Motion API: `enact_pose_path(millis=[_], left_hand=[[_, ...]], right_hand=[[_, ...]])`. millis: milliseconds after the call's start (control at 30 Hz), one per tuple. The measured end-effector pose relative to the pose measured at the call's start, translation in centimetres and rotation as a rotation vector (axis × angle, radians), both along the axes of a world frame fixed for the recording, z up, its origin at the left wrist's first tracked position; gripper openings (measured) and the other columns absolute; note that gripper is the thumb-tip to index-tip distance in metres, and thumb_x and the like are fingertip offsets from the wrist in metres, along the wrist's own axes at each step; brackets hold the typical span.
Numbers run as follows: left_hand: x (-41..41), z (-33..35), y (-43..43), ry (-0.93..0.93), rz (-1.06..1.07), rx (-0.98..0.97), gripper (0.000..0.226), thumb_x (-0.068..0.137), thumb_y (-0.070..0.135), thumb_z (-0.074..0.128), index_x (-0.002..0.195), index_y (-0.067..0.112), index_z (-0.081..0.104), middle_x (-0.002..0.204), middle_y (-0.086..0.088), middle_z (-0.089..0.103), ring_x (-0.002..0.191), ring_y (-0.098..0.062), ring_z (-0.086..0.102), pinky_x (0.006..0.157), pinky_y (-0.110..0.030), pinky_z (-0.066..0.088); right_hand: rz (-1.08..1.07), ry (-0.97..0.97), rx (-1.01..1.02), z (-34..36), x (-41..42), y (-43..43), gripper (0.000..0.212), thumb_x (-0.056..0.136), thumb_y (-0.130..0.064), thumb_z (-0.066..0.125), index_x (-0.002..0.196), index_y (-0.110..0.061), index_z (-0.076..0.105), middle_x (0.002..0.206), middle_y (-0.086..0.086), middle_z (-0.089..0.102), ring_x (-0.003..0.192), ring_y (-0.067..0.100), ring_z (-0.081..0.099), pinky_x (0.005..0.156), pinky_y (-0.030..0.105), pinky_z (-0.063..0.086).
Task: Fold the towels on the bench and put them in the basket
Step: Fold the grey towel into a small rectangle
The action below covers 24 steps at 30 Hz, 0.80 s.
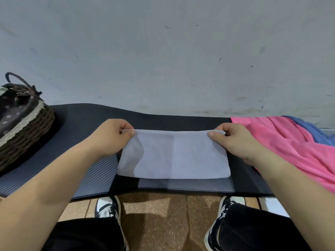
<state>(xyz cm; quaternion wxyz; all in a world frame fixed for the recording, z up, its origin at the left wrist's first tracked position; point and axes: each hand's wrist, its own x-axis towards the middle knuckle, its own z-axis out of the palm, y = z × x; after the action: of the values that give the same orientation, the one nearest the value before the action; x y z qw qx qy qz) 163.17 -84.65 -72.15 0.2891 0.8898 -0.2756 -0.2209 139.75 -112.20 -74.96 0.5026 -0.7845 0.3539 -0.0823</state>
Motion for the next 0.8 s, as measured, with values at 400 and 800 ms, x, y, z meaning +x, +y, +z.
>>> enact_pose_path(millis=[400,800], left_hand=[[2.3,-3.2,-2.2,-0.148,-0.007,0.187,0.013,0.101,0.038,0.059,0.093,0.029,0.065,0.084,0.005,0.067,0.077,-0.010,0.061,0.058,-0.028,0.042],[1.8,-3.5,-2.0,-0.061,-0.052,0.210,0.040,0.088,0.045,0.076,0.121,0.026,0.062,0.105,0.010,0.062,0.094,-0.012,0.060,0.076,-0.030,0.048]], right_hand=[[-0.138,0.079,-0.122,-2.9,2.5,-1.3,0.020,0.093,-0.029,0.074,0.084,-0.012,0.070,0.071,0.004,0.062,0.064,0.016,0.055,0.060,0.029,0.045],[-0.074,0.183,-0.451,-3.0,2.3,-0.9,0.013,0.094,-0.027,0.071,0.087,-0.016,0.070,0.067,0.004,0.063,0.060,0.016,0.056,0.058,0.032,0.046]])
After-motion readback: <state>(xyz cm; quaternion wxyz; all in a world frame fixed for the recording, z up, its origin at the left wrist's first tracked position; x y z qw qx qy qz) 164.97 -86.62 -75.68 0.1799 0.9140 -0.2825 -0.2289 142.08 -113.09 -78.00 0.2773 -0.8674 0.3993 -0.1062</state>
